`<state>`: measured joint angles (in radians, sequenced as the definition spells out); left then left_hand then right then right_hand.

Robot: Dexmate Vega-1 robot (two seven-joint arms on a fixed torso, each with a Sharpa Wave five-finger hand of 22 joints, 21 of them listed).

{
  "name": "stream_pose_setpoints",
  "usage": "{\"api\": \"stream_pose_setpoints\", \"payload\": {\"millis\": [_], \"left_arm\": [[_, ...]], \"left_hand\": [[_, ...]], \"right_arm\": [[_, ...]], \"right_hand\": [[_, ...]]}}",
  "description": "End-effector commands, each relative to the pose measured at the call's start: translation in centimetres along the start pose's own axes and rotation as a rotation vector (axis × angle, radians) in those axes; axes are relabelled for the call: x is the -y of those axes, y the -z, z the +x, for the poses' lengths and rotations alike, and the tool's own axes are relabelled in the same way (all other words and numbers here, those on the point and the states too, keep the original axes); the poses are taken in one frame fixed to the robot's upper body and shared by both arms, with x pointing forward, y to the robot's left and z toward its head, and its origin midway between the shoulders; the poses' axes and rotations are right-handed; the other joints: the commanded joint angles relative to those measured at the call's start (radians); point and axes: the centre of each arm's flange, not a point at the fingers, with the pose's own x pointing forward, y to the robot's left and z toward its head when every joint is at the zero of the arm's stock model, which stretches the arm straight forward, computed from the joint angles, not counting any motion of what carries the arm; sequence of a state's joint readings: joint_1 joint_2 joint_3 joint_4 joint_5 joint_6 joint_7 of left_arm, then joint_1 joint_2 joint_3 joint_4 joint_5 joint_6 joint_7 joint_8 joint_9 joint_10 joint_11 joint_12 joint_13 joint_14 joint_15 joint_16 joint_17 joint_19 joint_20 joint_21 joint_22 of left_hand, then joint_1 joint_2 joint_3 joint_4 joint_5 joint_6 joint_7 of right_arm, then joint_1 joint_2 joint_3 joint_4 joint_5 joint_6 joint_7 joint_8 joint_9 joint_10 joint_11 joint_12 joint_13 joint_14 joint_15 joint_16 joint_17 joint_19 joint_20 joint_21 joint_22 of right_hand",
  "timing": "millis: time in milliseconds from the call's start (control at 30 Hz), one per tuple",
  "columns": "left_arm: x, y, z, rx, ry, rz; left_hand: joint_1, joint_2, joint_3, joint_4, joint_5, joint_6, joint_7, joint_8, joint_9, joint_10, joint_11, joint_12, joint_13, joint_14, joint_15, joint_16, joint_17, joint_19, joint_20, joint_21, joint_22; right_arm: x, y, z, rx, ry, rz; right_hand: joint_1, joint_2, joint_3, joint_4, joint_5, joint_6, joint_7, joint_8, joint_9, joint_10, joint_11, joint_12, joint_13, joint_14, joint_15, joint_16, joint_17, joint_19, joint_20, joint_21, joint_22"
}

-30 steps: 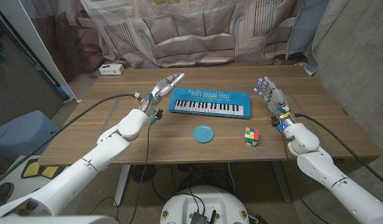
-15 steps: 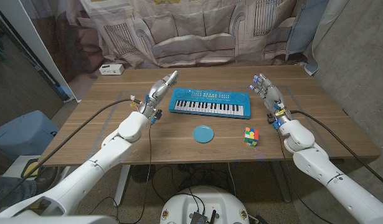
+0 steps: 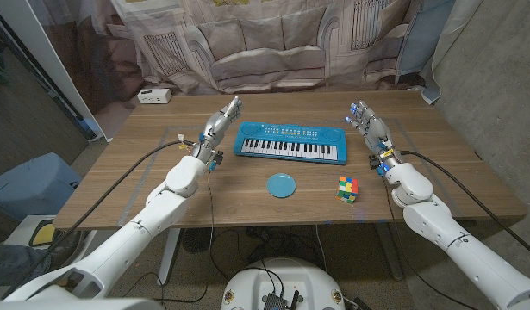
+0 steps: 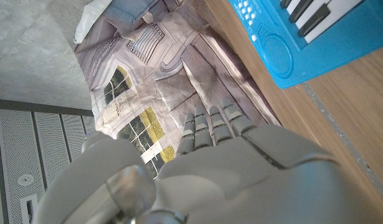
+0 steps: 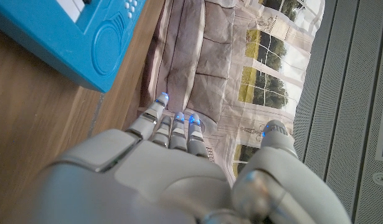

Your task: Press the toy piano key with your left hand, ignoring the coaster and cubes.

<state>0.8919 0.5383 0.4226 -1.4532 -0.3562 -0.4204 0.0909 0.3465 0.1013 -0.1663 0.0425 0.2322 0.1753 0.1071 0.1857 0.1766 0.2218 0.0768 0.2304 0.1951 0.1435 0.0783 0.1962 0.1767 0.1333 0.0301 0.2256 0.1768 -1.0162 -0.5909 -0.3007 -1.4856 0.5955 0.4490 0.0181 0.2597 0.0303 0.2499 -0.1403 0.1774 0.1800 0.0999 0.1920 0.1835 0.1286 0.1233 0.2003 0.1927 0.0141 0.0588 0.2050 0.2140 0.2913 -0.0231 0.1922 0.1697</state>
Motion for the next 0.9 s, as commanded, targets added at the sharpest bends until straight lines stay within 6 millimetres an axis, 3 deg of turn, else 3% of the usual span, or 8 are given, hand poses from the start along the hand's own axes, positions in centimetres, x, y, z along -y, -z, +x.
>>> {"api": "stream_pose_setpoints", "payload": {"millis": [33,467,900], "left_arm": [[-0.2,0.9,0.4,-0.004,-0.012,-0.022],[-0.1,1.8,0.5,-0.009,-0.008,-0.027],[-1.1,1.7,-0.9,-0.011,0.011,-0.019]], "left_hand": [[0.013,0.000,0.000,-0.003,-0.007,0.012,0.004,0.010,0.002,0.009,0.000,0.004,0.003,0.010,0.002,0.004,0.003,0.012,0.000,0.000,0.000],[0.018,0.002,0.001,-0.006,-0.010,0.036,0.001,0.014,0.002,0.032,-0.006,0.008,0.002,0.037,-0.002,0.007,0.002,0.037,0.001,0.001,0.000],[0.022,0.003,0.002,-0.007,-0.012,0.040,0.002,0.012,0.002,0.033,-0.008,0.004,0.001,0.045,-0.003,0.005,0.002,0.031,0.011,-0.007,0.000]], "right_arm": [[0.3,0.7,-0.5,-0.032,0.021,0.000],[-0.3,1.3,-1.0,-0.050,0.042,0.013],[-2.2,1.5,-1.9,-0.060,0.050,0.021]], "right_hand": [[-0.003,-0.010,-0.005,0.002,0.006,-0.002,0.000,0.000,0.005,0.007,-0.004,0.002,0.002,0.005,-0.001,0.006,0.001,0.005,-0.007,0.004,0.002],[-0.001,-0.006,-0.004,0.002,0.007,0.003,0.001,0.002,0.005,0.015,-0.001,0.004,0.002,0.014,0.000,0.008,0.000,0.016,-0.010,0.007,0.002],[0.000,-0.003,-0.004,0.003,0.008,0.005,0.000,0.003,0.005,0.017,-0.002,0.004,0.002,0.014,0.001,0.008,0.000,0.014,-0.006,0.006,0.002]]}}
